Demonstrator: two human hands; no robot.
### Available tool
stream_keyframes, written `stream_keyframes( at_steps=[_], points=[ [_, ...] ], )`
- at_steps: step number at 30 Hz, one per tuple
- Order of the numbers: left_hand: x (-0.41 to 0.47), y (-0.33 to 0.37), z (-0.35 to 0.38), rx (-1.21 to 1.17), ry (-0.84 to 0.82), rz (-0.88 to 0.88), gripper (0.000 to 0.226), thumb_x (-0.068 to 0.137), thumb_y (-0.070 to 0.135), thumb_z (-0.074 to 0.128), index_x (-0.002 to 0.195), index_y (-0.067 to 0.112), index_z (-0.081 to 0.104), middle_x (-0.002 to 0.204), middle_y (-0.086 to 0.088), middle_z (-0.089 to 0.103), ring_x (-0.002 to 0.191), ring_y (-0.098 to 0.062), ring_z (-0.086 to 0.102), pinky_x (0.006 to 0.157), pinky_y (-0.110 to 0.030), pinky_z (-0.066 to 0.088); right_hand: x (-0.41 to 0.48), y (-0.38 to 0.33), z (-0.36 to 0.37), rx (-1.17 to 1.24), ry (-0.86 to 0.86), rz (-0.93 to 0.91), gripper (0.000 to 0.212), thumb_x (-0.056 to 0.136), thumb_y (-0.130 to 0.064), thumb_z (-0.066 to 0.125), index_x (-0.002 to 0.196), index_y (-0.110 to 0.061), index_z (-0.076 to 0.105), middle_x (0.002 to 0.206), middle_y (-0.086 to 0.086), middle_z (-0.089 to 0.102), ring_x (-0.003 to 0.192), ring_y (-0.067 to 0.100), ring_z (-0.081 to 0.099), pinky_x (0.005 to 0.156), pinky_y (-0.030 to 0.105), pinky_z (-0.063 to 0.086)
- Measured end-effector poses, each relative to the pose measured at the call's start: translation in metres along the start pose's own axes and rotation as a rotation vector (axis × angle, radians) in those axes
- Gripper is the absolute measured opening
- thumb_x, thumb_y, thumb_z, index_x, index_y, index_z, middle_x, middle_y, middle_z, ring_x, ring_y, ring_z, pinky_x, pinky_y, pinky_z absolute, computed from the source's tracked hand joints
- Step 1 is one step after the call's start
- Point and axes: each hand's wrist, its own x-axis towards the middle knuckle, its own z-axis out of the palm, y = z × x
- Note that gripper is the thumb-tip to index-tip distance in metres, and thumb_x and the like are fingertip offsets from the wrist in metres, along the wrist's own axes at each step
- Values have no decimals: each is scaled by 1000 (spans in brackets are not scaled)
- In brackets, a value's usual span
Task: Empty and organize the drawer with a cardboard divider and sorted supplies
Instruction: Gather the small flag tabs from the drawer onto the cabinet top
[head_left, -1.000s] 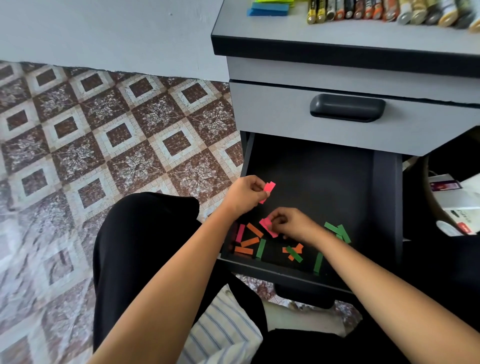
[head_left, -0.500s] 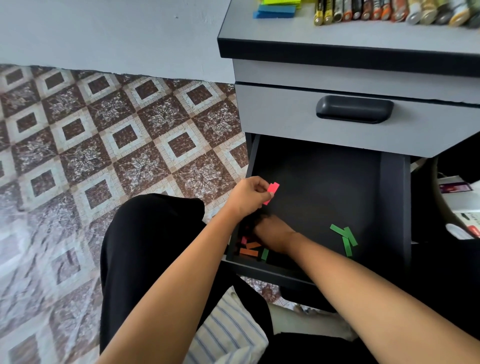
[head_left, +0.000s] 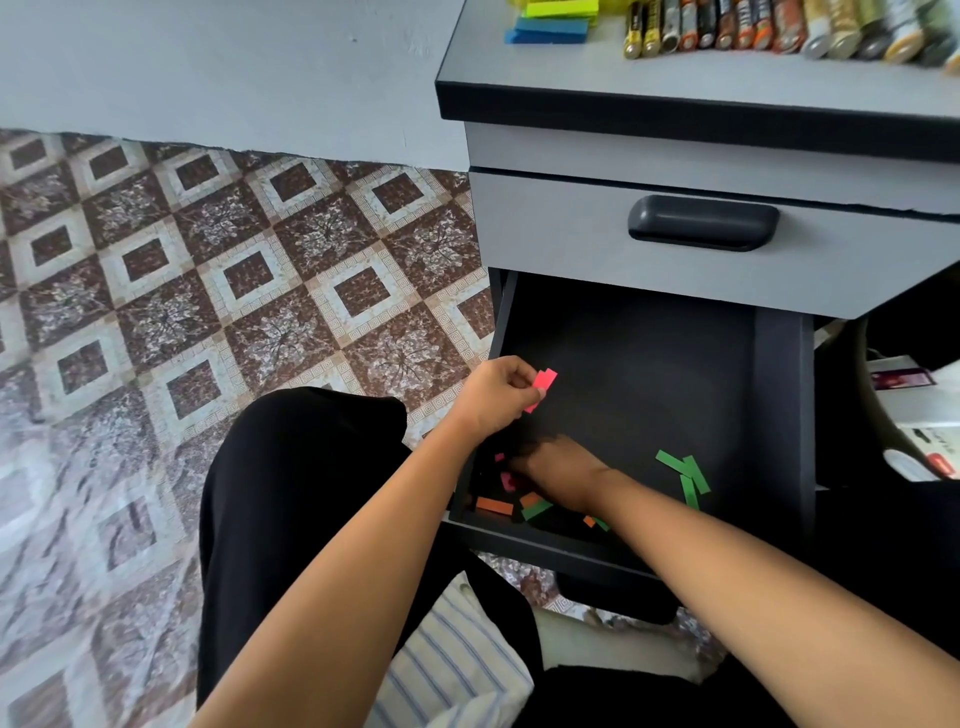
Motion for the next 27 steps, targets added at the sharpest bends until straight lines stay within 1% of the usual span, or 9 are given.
stream_keyframes(
  at_steps=[3, 5, 8, 12, 16, 19, 21, 24, 27],
  points=[
    [-1, 0, 0, 3, -5, 1, 21, 85, 6, 64, 72, 18, 54, 67, 0, 57, 60, -14, 54, 61, -26, 48, 5, -1, 1, -46, -58, 2, 29, 95, -19, 46, 121, -18, 59, 127, 7, 56, 120, 27, 48, 98, 40, 41],
    [-2, 0, -1, 2, -6, 3, 21, 86, 6, 64, 72, 19, 54, 66, 0, 57, 60, -11, 53, 60, -25, 48, 7, -2, 0, -52, -74, 11, 27, 95, -21, 48, 119, -16, 60, 126, 8, 55, 120, 28, 47, 98, 40, 40],
    [-2, 0, -1, 5, -9, 8, 20, 86, 5, 64, 73, 17, 54, 66, 0, 56, 59, -11, 53, 60, -24, 47, 9, -3, 1, -67, -68, 9, 31, 95, -24, 47, 123, -14, 57, 129, 9, 53, 121, 29, 44, 97, 39, 41],
    [-1, -2, 0, 14, -5, 12, 22, 85, 6, 64, 71, 19, 54, 66, 0, 56, 58, -12, 53, 61, -26, 48, 7, -1, 2, 19, -58, 4, 36, 94, -20, 49, 130, -21, 50, 129, 7, 53, 121, 29, 45, 97, 40, 41],
    [-2, -1, 0, 22, -6, 14, 22, 85, 5, 64, 71, 19, 53, 66, 0, 56, 58, -13, 53, 61, -27, 48, 8, -1, -8, 89, -81, 12, 27, 93, -19, 52, 118, -14, 60, 125, 9, 56, 118, 27, 48, 96, 34, 39],
    [-2, -1, -1, 20, -4, 14, 22, 85, 5, 64, 71, 19, 53, 66, 0, 56, 58, -12, 53, 60, -25, 47, 9, -2, -11, 105, -62, 16, 27, 94, -17, 50, 118, -12, 61, 126, 9, 55, 119, 27, 47, 97, 34, 39],
    [-2, -1, 0, 27, -6, 15, 22, 85, 6, 64, 71, 19, 54, 66, 0, 56, 58, -12, 53, 60, -25, 48, 8, -1, -10, 87, -61, 24, 30, 95, -17, 47, 122, -12, 59, 130, 10, 52, 121, 28, 45, 100, 35, 39],
    [-2, -1, 0, 42, -4, 12, 21, 85, 7, 65, 71, 19, 55, 66, 0, 57, 60, -15, 54, 65, -31, 50, 9, 2, -8, -10, -64, 56, 33, 96, -23, 46, 126, -14, 57, 137, 9, 45, 125, 30, 40, 102, 39, 37],
    [-2, 0, 0, 45, -6, 6, 19, 84, 7, 65, 72, 18, 55, 66, 0, 57, 61, -15, 54, 67, -32, 49, 9, 2, -9, -55, -58, 76, 33, 96, -18, 45, 127, -13, 55, 138, 9, 44, 126, 29, 39, 102, 39, 37]
  ],
)
